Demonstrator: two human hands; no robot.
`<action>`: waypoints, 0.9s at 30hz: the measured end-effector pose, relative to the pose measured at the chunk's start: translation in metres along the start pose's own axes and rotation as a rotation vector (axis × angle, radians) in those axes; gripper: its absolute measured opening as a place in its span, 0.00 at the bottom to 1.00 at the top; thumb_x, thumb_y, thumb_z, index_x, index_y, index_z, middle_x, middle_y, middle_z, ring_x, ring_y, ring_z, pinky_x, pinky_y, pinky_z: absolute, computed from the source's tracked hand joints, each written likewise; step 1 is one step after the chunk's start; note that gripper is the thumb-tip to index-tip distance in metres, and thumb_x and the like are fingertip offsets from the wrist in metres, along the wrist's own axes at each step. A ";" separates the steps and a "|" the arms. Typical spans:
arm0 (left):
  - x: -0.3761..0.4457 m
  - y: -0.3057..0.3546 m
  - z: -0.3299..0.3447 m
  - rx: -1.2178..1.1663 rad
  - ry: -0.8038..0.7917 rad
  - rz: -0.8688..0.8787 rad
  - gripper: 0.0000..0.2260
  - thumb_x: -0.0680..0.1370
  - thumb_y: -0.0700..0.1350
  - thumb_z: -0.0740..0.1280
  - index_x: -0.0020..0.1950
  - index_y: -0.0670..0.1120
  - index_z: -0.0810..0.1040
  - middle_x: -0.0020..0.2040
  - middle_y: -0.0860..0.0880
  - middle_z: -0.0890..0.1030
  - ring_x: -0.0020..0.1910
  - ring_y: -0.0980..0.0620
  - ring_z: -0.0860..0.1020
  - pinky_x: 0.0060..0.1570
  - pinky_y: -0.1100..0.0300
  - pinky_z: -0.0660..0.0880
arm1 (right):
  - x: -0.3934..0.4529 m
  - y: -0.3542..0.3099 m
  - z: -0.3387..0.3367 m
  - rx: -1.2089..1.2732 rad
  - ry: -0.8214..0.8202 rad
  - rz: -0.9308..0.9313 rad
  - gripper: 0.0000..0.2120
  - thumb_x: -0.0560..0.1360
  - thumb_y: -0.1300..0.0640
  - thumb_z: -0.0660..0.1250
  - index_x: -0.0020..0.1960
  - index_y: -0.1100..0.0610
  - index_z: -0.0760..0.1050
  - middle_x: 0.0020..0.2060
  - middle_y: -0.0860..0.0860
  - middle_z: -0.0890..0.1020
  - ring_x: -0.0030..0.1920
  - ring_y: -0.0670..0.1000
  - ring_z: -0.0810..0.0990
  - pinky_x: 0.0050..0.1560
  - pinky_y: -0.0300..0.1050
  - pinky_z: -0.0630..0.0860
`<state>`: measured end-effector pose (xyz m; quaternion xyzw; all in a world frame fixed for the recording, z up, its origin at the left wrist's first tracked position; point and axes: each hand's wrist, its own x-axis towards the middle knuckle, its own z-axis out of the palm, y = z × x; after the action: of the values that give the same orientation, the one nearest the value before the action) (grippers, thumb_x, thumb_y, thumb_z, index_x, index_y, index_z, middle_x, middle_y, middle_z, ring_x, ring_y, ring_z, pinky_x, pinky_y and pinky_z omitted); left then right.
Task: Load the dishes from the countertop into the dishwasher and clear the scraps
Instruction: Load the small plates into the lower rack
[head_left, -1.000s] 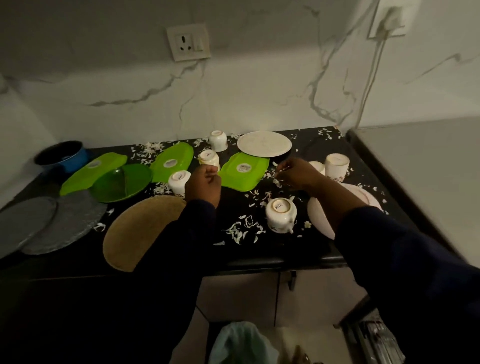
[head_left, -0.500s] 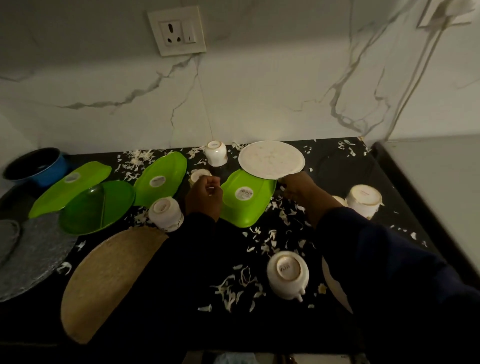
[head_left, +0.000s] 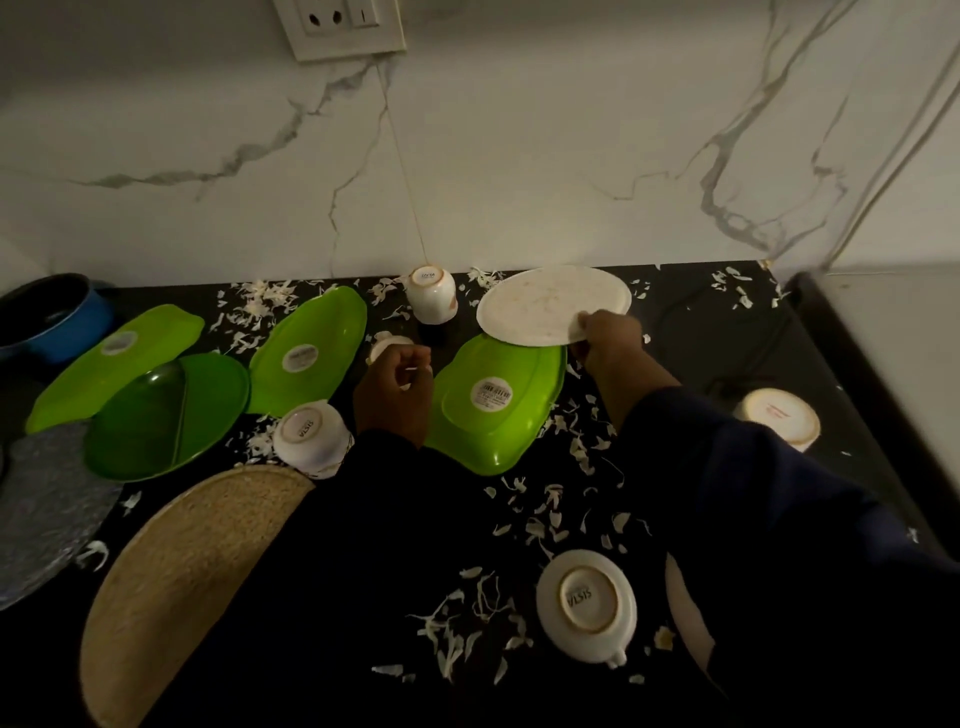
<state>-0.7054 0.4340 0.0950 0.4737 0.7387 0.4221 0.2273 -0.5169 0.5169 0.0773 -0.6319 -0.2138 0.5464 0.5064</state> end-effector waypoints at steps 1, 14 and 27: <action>-0.001 0.001 -0.001 0.000 0.006 0.015 0.09 0.77 0.40 0.62 0.55 0.43 0.78 0.56 0.47 0.79 0.53 0.51 0.76 0.47 0.64 0.66 | -0.003 -0.006 0.000 -0.020 -0.016 -0.035 0.17 0.77 0.66 0.59 0.66 0.69 0.68 0.61 0.62 0.76 0.51 0.55 0.79 0.58 0.50 0.75; -0.078 0.033 -0.032 -0.075 -0.025 0.311 0.08 0.76 0.39 0.63 0.52 0.42 0.79 0.52 0.44 0.82 0.51 0.48 0.78 0.42 0.71 0.63 | -0.118 -0.070 -0.058 -0.573 0.294 -0.484 0.16 0.75 0.56 0.63 0.61 0.60 0.72 0.57 0.56 0.78 0.58 0.58 0.77 0.55 0.49 0.76; -0.218 0.086 -0.005 -0.301 -0.296 0.491 0.07 0.75 0.37 0.63 0.51 0.42 0.78 0.47 0.47 0.81 0.44 0.55 0.75 0.45 0.69 0.71 | -0.266 -0.062 -0.214 -0.429 0.471 -0.636 0.14 0.73 0.58 0.63 0.58 0.58 0.76 0.47 0.51 0.79 0.51 0.53 0.79 0.52 0.46 0.78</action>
<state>-0.5676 0.2548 0.1558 0.6552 0.4905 0.4953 0.2913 -0.3877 0.2355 0.2337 -0.7326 -0.3849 0.1481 0.5415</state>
